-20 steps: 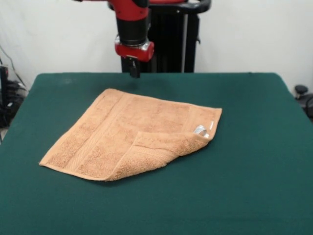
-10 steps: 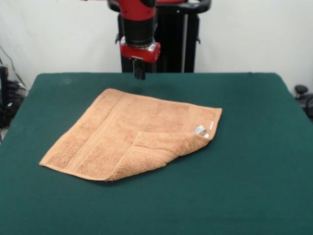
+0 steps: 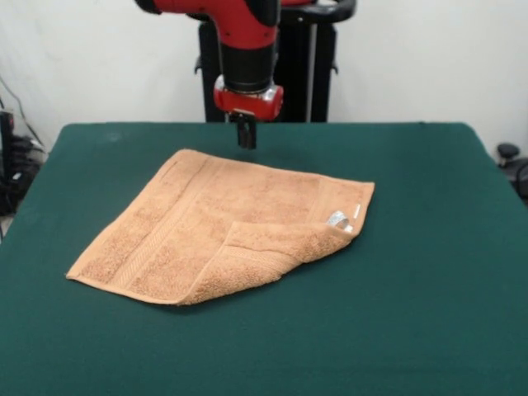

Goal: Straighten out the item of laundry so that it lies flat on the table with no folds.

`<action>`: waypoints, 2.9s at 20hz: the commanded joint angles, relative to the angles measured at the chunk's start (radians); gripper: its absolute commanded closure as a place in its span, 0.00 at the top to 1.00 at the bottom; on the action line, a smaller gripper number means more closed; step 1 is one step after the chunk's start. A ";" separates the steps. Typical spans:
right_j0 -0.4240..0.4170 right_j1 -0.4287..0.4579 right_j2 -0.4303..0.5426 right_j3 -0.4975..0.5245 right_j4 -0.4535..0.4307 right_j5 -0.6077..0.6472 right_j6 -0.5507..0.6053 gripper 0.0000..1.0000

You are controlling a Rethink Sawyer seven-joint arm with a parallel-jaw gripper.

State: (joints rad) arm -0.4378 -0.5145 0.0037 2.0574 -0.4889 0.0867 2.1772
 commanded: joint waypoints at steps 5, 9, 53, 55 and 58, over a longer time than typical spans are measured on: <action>0.048 0.145 0.093 -0.227 0.086 0.011 0.089 0.00; 0.044 0.164 0.108 -0.269 0.102 0.032 0.082 0.00; 0.036 -0.030 0.161 -0.288 0.194 0.387 -0.003 0.00; 0.038 -0.021 0.160 -0.306 0.195 0.393 -0.002 0.00; 0.045 0.004 0.155 -0.335 0.192 0.380 0.009 0.00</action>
State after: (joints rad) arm -0.4161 -0.5419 0.0293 1.8395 -0.3562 0.4009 2.1772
